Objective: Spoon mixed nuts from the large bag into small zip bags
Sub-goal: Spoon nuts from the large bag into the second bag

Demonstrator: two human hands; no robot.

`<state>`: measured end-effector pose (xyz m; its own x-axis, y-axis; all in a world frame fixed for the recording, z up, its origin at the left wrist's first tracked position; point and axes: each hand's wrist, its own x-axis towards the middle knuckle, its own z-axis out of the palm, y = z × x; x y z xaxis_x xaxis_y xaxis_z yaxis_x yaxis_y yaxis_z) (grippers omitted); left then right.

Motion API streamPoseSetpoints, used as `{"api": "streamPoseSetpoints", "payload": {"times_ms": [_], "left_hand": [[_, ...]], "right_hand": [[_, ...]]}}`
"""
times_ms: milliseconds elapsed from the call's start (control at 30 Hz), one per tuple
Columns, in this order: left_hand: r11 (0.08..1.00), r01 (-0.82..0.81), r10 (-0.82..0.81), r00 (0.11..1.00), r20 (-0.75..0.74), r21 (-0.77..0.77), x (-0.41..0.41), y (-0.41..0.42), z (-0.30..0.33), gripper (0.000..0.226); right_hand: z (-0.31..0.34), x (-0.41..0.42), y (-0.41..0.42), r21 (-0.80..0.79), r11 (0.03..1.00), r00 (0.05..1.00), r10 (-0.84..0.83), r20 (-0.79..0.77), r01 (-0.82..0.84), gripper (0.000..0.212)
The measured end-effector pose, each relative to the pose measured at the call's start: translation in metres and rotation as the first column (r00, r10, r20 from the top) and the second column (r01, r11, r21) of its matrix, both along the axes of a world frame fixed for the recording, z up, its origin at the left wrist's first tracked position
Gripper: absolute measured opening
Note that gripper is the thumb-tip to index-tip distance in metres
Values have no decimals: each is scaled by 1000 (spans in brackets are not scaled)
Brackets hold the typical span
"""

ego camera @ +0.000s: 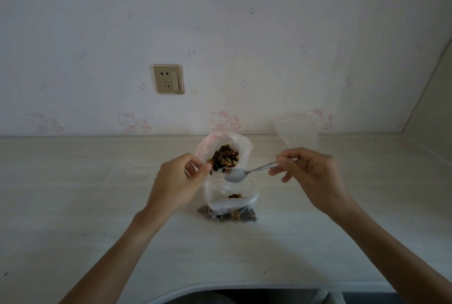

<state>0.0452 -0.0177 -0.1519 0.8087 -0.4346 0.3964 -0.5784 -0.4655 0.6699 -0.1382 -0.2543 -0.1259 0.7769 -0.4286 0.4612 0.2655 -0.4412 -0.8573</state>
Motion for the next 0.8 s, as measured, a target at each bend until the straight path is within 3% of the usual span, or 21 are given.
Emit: {"api": "streamPoseSetpoints", "payload": {"times_ms": [133, 267, 367, 500, 800], "left_hand": [[978, -207, 205, 977, 60, 28, 14, -9, -1, 44], [947, -208, 225, 973, -44, 244, 23, -22, 0, 69], [939, -168, 197, 978, -70, 299, 24, -27, -4, 52], [975, -110, 120, 992, -37, 191, 24, -29, -6, 21], [1000, -30, 31, 997, -73, 2, 22, -33, -4, 14]], "right_hand": [[-4, 25, -2, 166, 985, 999, -29, -43, 36, 9], [-10, 51, -3, 197, 975, 981, -68, -181, 104, 12], [-16, 64, -1, 107, 986, 962, -96, -256, 127, 15], [-26, 78, 2, 28, 994, 961, -94, -261, 105, 17], [-51, 108, 14, 28, 991, 971, -126, -201, 135, 15]]}}
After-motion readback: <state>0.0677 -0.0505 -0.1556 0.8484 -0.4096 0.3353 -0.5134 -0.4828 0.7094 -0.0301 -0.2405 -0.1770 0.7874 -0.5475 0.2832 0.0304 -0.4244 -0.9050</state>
